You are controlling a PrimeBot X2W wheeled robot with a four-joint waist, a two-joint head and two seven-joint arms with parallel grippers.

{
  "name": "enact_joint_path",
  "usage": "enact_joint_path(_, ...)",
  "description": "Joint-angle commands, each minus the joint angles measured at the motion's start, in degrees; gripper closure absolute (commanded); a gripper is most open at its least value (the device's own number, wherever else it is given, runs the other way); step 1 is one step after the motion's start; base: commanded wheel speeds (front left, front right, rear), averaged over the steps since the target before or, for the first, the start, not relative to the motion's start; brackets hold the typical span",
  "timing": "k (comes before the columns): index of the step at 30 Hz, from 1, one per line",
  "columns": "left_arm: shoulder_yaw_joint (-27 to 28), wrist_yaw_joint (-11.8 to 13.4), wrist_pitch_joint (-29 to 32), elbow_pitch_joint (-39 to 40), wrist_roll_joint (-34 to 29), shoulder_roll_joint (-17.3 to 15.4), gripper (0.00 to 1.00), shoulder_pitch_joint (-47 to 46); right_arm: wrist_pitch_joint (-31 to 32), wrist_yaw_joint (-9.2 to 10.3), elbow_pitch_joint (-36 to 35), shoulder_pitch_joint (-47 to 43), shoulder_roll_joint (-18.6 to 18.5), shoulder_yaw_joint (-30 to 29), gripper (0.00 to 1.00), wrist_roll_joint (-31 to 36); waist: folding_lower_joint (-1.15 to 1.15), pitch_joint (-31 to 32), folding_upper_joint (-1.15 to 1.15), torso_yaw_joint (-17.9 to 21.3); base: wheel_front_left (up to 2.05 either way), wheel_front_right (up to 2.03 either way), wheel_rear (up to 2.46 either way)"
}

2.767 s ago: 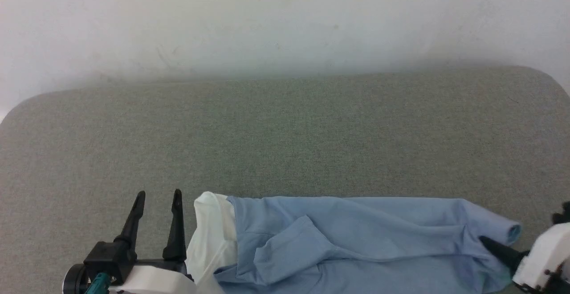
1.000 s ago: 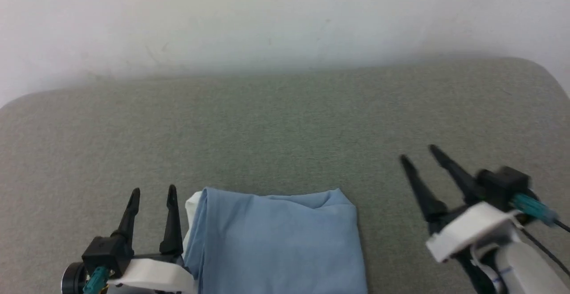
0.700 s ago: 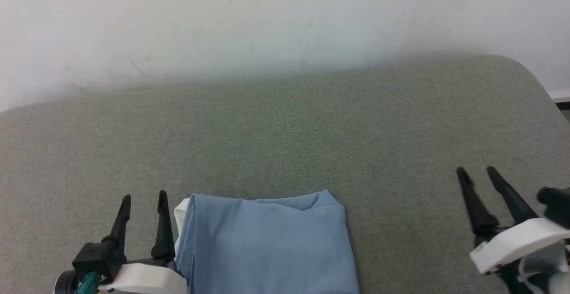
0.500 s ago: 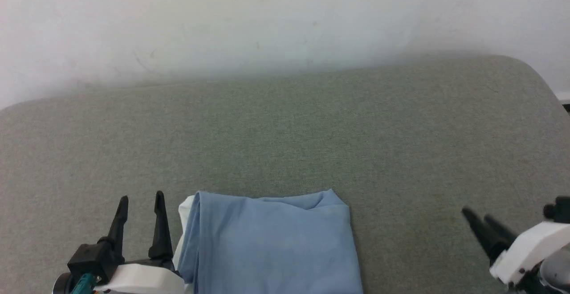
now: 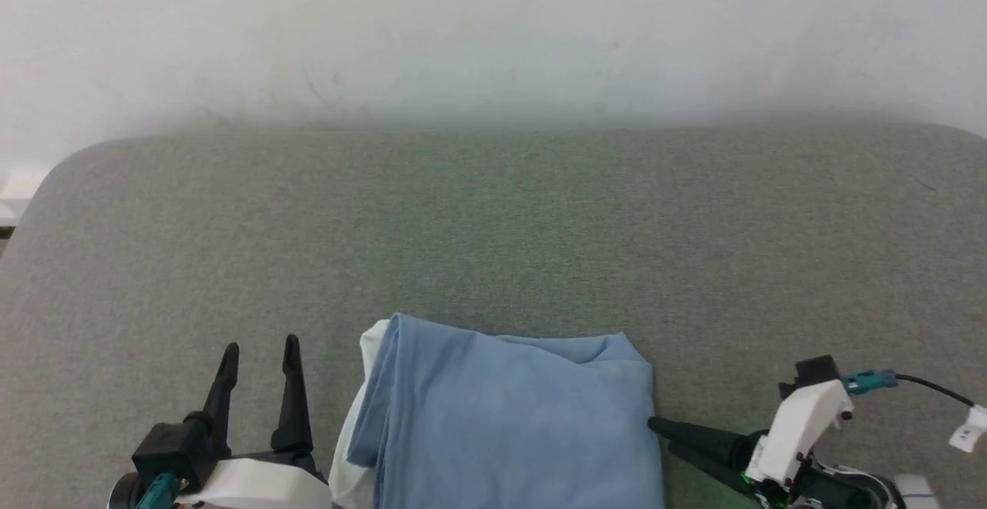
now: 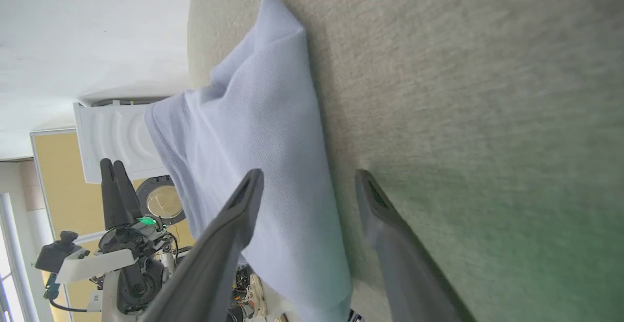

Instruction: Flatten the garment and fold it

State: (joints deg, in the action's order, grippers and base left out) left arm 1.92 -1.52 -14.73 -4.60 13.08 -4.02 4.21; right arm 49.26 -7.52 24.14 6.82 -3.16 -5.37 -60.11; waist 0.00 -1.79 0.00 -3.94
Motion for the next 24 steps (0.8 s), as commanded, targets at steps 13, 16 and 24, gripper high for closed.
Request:
enact_joint_path(13, 0.6, -0.8, -0.3, -1.1, -0.7, 0.7, 0.0, -1.0, -6.0, 0.03, 4.5, 4.3, -2.5, 13.7, 1.0, 1.0, 0.0, 0.3, 0.0, -2.4, 0.0, 0.0, 0.0)
enact_joint_path(16, 0.9, -0.9, -0.3, -1.2, -0.9, 0.7, 0.0, -0.5, -10.6, 0.03, -1.0, 4.1, -7.6, 19.7, 1.0, 8.4, 0.0, 1.0, 0.0, -0.9, 0.0, 0.0, 0.0)
enact_joint_path(24, 1.0, -0.8, -0.3, -0.2, -1.2, 0.9, 0.0, 0.6, -16.0, 0.03, -10.0, 4.5, -21.5, 27.5, 1.0, 27.6, 0.0, 1.4, 0.0, 6.3, 0.0, 0.0, 0.0)
